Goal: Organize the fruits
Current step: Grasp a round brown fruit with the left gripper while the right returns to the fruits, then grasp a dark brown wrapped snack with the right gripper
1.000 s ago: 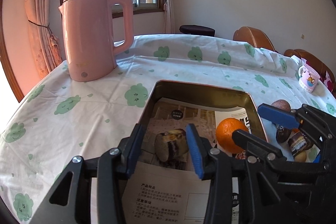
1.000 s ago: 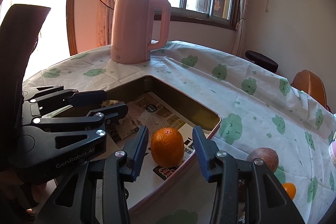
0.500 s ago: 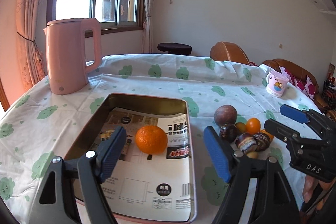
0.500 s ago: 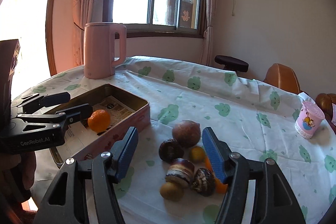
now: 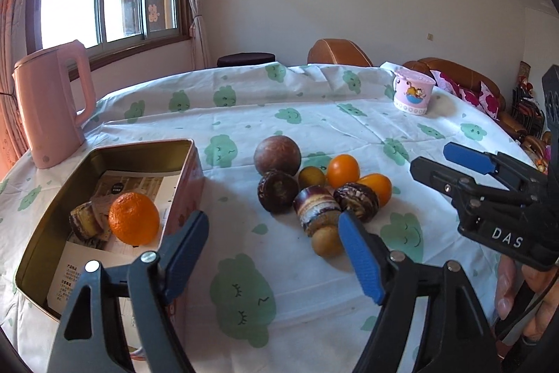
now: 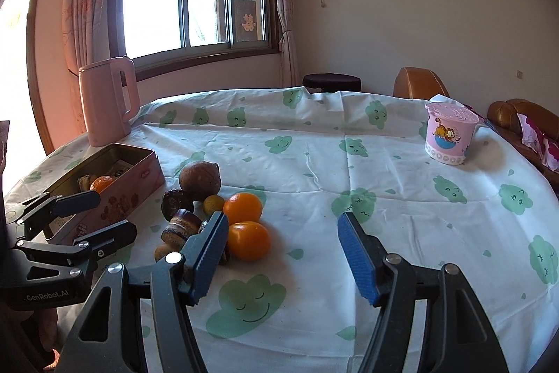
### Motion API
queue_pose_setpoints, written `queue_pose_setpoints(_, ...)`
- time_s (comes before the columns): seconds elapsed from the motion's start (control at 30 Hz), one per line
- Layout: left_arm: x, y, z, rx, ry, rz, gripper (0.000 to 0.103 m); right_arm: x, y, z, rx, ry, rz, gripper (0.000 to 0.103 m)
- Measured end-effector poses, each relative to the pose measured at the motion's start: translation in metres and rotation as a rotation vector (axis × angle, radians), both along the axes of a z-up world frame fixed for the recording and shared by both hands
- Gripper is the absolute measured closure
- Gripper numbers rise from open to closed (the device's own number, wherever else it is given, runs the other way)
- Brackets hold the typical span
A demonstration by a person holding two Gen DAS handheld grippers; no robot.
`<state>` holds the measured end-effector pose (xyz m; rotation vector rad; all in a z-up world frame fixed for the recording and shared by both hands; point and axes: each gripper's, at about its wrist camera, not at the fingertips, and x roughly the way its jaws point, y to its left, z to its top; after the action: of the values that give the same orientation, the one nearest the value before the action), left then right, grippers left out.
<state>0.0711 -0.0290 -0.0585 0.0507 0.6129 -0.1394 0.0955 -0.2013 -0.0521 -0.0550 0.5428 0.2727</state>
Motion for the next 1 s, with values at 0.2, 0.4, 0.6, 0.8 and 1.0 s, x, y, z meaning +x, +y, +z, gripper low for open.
queue_pose_setpoints(0.2,0.009,-0.022,-0.012,0.026,0.077,-0.077,0.037,0.002,-0.007,-0.005,0.036,0.021,0.003,0.036)
queue_pose_setpoints(0.4,0.022,-0.032,-0.026,0.006,0.196,-0.162,0.060,0.011,-0.013,-0.013,0.074,0.095,0.002,0.036)
queue_pose_setpoints(0.6,0.022,-0.027,-0.027,-0.040,0.202,-0.160,0.074,0.011,-0.008,-0.016,0.050,0.114,0.015,0.036)
queue_pose_setpoints(0.8,0.009,-0.017,-0.014,-0.048,0.083,-0.094,0.074,0.005,-0.004,-0.013,0.038,0.074,0.033,0.036)
queue_pose_setpoints(1.0,0.016,0.011,0.000,-0.081,0.024,-0.013,0.074,0.003,0.022,-0.004,-0.029,0.034,0.095,0.042)
